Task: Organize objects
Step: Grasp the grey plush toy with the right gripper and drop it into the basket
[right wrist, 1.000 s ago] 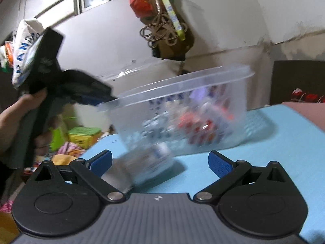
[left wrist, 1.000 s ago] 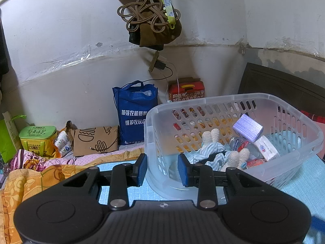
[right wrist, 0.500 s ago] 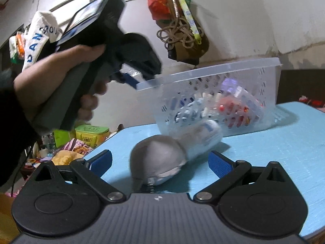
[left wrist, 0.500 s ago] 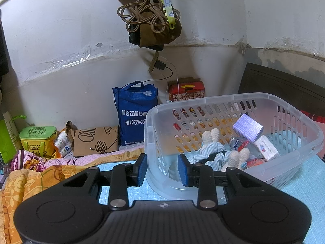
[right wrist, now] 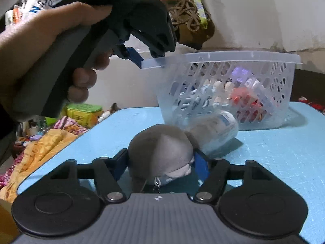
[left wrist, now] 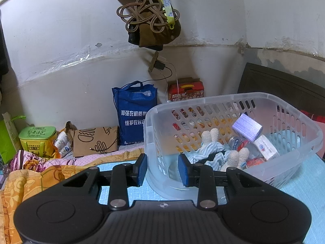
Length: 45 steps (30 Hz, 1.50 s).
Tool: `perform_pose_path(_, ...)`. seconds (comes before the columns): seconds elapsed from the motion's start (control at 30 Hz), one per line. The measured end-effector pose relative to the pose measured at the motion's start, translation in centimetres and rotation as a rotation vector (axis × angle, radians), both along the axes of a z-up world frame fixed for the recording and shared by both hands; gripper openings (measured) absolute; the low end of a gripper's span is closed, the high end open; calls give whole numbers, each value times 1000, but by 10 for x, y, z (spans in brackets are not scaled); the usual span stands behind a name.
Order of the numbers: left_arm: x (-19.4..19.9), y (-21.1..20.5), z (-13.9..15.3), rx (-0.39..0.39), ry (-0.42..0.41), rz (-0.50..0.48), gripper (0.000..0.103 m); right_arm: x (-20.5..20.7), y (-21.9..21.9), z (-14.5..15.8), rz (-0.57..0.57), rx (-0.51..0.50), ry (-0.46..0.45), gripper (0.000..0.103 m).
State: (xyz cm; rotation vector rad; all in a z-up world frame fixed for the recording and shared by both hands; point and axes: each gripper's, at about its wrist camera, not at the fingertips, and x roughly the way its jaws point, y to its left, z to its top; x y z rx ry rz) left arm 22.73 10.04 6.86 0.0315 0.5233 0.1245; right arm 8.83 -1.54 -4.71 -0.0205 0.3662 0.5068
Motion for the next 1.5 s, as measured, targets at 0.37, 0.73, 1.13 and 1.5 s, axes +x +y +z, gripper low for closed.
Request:
perform_pose_path(0.37,-1,0,-1,-1,0,-1,38,-18,-56,21,60,90,-61,70)
perform_pose_path(0.73,-2,-2,0,-1,-2,7,38,-6,-106,31,-12,132,-60,70)
perform_pose_path(1.13,-2,-2,0,0,-1,7,38,4,-128,45,-41,157,-95,70)
perform_pose_path(1.5,-1,-3,1,-1,-1,6,38,10,-134,70,-25,166,-150,70)
